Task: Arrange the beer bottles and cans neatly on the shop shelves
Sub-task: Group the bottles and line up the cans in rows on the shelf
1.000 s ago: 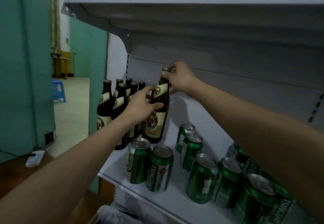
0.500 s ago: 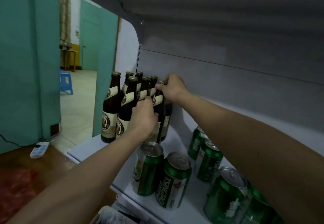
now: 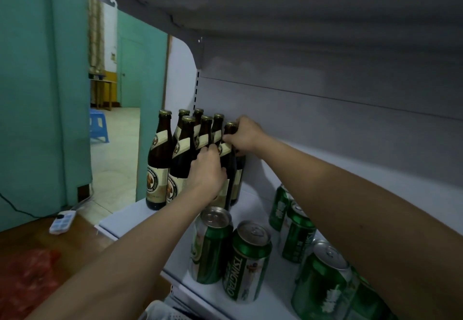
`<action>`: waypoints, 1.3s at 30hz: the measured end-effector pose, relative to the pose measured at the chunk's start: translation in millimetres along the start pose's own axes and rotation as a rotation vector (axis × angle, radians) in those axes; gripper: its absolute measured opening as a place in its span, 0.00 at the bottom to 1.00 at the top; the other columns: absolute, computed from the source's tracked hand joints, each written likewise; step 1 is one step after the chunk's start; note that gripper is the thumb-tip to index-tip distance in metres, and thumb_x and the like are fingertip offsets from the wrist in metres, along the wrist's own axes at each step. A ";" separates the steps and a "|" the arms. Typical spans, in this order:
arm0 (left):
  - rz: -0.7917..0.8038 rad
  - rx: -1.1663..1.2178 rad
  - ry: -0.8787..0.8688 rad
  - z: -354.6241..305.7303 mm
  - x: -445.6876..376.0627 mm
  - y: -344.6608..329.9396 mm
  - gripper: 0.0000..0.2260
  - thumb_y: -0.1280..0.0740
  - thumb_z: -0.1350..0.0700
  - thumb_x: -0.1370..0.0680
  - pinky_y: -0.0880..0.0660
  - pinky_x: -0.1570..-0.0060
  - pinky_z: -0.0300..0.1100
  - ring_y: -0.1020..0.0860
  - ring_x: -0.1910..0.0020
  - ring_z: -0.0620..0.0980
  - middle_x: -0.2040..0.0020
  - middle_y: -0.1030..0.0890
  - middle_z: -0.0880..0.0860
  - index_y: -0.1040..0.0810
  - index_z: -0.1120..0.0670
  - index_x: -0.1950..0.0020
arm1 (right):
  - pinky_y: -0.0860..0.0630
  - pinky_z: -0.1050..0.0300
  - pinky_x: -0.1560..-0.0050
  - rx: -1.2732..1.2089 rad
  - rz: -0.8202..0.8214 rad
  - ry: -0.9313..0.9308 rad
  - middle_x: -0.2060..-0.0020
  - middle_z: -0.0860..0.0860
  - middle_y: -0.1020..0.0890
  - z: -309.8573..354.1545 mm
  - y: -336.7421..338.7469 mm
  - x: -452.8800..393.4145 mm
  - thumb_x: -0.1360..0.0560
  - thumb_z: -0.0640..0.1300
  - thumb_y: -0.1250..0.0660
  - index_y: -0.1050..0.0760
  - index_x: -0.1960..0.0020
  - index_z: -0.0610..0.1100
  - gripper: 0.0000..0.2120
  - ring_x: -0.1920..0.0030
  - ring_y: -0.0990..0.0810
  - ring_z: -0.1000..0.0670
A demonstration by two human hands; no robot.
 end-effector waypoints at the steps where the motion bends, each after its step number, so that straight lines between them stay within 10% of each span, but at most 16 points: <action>1: 0.007 -0.002 0.000 -0.9 0.6 1.6 0.16 0.32 0.58 0.23 0.28 0.51 0.49 0.23 0.43 0.62 0.40 0.26 0.59 0.29 0.59 0.37 | 0.17 0.43 0.53 -0.006 0.036 -0.012 0.55 0.43 0.24 -0.4 0.3 3.0 0.23 0.41 0.31 0.30 0.46 0.40 0.11 0.50 0.20 0.41; 18: 0.197 -0.170 -0.131 -88.8 31.1 34.4 0.20 0.40 0.40 0.21 0.24 0.46 0.49 0.23 0.43 0.54 0.40 0.20 0.52 0.22 0.51 0.36 | 0.24 0.50 0.58 0.287 0.042 -0.069 0.64 0.45 0.25 -40.9 90.2 84.0 0.18 0.52 0.40 0.29 0.56 0.41 0.16 0.61 0.25 0.43; 39: 0.366 0.029 -0.367 -291.1 142.3 -32.2 0.16 0.37 0.41 0.22 0.28 0.52 0.42 0.21 0.48 0.51 0.44 0.19 0.48 0.21 0.47 0.41 | 0.21 0.50 0.55 0.364 -0.208 -0.233 0.60 0.42 0.16 -165.3 231.5 293.3 0.22 0.50 0.38 0.21 0.54 0.36 0.17 0.58 0.18 0.41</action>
Point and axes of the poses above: each hand's wrist, its own x-axis away from the middle knuckle, its own y-axis out of the back of the hand, z = x × y, the point moved 3 cm from there along -x, towards the middle knuckle
